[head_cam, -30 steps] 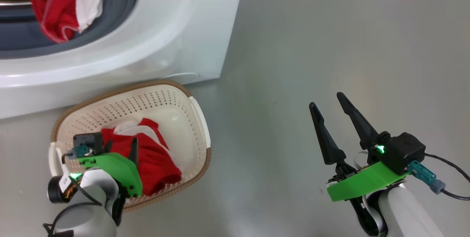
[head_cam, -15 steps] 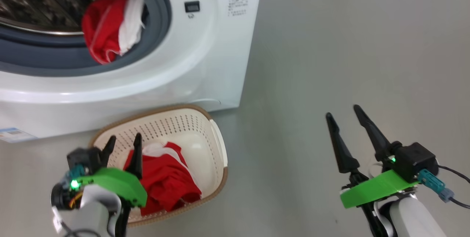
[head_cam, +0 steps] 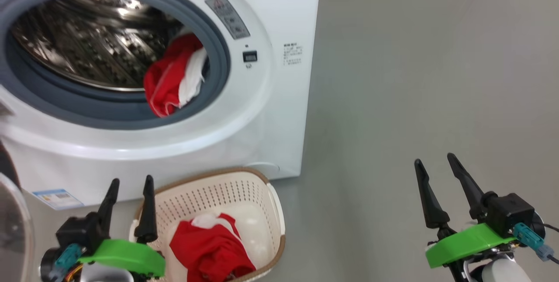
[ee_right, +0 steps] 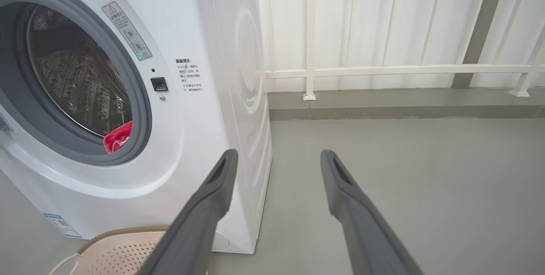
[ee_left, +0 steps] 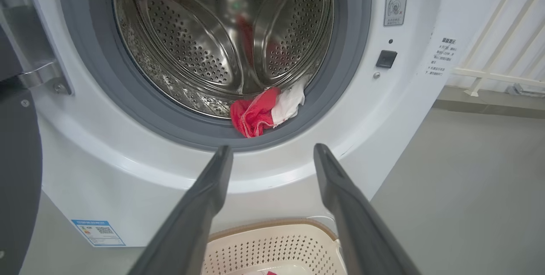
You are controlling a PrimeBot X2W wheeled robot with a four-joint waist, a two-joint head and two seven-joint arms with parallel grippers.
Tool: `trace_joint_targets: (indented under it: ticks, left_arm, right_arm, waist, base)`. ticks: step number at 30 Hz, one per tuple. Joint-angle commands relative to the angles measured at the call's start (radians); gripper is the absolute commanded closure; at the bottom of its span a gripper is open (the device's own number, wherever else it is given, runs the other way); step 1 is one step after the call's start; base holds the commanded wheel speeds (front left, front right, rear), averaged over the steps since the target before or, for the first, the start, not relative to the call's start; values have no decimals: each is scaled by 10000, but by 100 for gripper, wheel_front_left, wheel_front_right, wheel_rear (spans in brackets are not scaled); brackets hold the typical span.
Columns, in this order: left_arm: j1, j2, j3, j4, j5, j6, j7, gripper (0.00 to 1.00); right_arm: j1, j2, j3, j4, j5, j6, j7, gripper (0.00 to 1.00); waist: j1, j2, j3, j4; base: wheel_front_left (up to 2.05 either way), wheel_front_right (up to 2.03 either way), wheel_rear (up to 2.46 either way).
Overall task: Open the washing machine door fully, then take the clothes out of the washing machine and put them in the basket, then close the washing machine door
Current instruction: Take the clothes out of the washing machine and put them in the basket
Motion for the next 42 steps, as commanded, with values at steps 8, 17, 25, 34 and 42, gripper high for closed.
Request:
trace_joint_targets:
  ticks: [8, 17, 25, 34, 42]
  left_arm:
    - [1033, 76, 531, -1741, 209, 9, -121, 0]
    - [1915, 44, 559, -2914, 344, 33, -122, 0]
    - [2418, 31, 496, -3206, 337, 197, -122, 0]
    - [2586, 28, 432, -3145, 375, 281, -122, 0]
    - [2639, 27, 388, -3001, 336, 304, -122, 0]
  right_arm:
    - [323, -12, -117, -353, -220, 63, -65, 0]
    - [624, -9, -166, -501, -199, 63, -65, 0]
    - [821, -88, -97, -631, -138, 63, -65, 0]
    - [918, -139, -85, -671, -120, 63, -65, 0]
    - [984, -264, 151, -676, 67, 63, -65, 0]
  waist:
    - [0, -1, -1137, 257]
    - [0, -1, -1434, 226]
    - [0, -1, -1678, 129]
    - [0, -1, -1813, 82]
    - [0, -1, -1859, 30]
  base:
    - [0, 0, 0]
    - [0, 0, 0]
    - [0, 0, 0]
    - [0, 0, 0]
    - [0, 0, 0]
